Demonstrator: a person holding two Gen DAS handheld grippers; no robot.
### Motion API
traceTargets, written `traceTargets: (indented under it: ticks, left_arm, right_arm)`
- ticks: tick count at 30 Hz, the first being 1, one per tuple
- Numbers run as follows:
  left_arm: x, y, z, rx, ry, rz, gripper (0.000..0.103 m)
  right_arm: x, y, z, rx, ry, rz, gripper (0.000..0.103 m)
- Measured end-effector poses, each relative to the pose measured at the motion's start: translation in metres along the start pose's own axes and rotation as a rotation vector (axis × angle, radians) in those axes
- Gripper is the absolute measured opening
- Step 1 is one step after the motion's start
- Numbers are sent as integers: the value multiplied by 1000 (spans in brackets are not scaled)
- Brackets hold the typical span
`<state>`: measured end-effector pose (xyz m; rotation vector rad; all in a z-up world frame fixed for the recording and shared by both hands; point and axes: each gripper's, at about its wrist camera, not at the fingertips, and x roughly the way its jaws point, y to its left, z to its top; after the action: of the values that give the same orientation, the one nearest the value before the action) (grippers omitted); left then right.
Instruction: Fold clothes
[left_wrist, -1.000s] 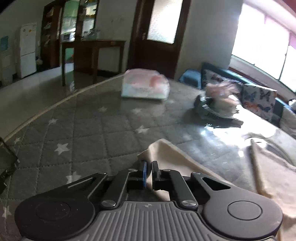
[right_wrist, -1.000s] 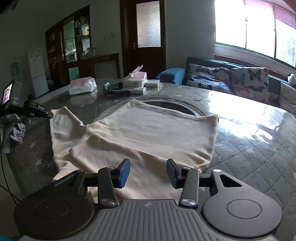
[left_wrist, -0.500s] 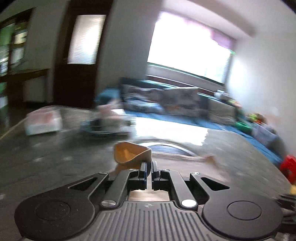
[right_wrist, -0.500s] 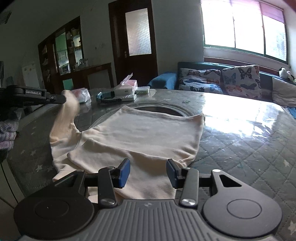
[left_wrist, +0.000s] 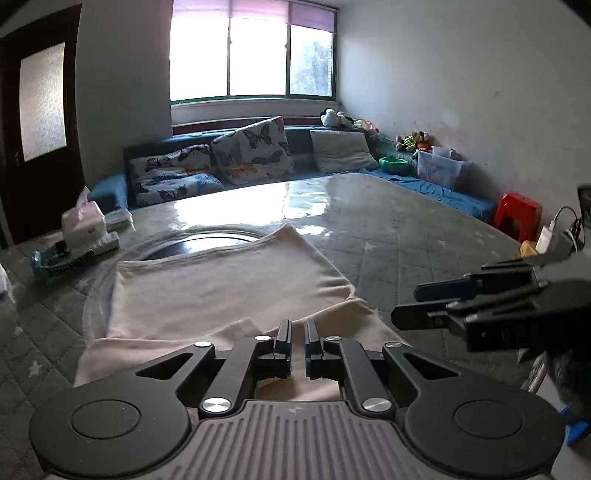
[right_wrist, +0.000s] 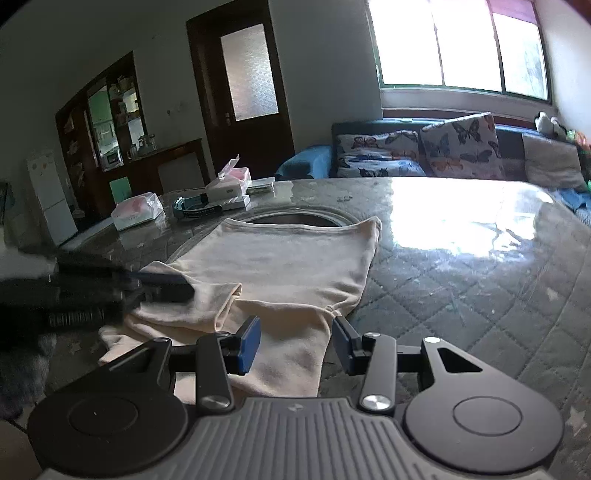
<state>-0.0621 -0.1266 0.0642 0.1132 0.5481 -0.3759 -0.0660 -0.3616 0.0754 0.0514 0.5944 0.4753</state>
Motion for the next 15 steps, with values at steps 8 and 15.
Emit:
traceTargets:
  ticks: [8,15]
  left_arm:
    - [-25,46,-17,24,-13,193,43]
    - [-45,90,-49,-53,35,325,54]
  right_arm:
    - [34,21,14,-10,75,101,42]
    - [81,41,19,10,154,155,37]
